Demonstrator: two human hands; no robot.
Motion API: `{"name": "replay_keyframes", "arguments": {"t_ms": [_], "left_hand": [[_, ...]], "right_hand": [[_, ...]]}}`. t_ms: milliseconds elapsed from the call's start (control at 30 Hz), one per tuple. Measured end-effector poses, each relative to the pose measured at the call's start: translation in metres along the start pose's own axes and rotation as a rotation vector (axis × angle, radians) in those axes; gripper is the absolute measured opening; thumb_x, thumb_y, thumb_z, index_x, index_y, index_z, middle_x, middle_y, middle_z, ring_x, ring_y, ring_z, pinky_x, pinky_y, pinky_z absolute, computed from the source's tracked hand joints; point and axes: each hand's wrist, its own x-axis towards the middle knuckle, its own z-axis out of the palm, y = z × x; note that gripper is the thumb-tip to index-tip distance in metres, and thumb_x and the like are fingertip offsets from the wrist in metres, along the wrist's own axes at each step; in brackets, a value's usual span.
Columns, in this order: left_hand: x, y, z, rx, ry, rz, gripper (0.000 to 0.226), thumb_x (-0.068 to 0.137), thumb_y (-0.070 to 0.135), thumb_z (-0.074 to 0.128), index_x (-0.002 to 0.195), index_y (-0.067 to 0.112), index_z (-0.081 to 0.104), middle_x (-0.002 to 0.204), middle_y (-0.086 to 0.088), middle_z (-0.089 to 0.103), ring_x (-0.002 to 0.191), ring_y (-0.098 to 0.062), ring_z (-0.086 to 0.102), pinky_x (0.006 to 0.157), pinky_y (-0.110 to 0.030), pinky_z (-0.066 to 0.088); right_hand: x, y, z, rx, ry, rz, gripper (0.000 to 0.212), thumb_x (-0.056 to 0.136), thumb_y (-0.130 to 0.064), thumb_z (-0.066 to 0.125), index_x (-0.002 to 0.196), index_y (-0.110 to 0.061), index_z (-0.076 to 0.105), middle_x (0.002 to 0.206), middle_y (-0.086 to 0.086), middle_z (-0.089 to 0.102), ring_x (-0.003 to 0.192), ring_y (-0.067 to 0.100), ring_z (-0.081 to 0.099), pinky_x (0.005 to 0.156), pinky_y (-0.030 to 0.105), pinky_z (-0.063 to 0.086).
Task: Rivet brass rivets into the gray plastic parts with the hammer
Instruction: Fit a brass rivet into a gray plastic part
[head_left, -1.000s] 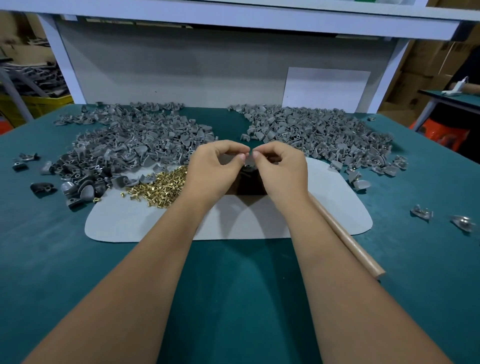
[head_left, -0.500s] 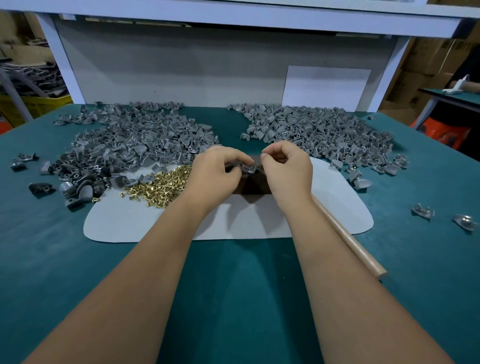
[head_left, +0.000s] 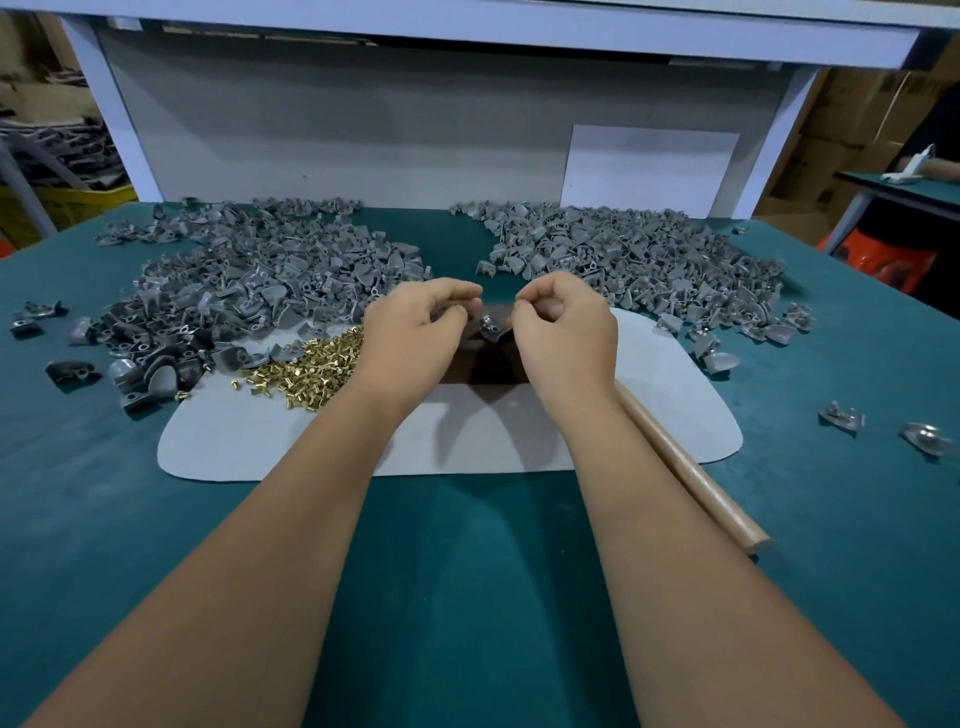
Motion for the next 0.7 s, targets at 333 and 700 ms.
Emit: {"name": "replay_keyframes", "arguments": {"t_ms": [333,700], "left_hand": [[-0.005,0.004,0.008,0.328,0.026,0.232,0.042,0.074,0.042,0.063,0.116,0.041,0.063,0.087,0.017,0.064,0.107,-0.004,0.04,0.089,-0.024,0.014],[0.001,-0.007,0.006,0.371,0.073,0.107,0.016,0.087,0.033,0.068,0.102,0.037,0.07,0.102,0.022,0.058,0.124,-0.011,0.035,0.083,-0.026,0.013]], "right_hand": [[-0.001,-0.003,0.0,-0.014,0.009,-0.001,0.012,0.079,-0.014,0.057,0.077,-0.025,0.061,0.065,-0.008,0.064,0.073,0.017,0.061,0.077,0.04,0.05],[0.001,0.001,-0.002,0.03,-0.003,0.024,0.012,0.08,-0.015,0.061,0.076,-0.026,0.066,0.074,-0.011,0.068,0.078,0.008,0.064,0.078,0.034,0.053]]}}
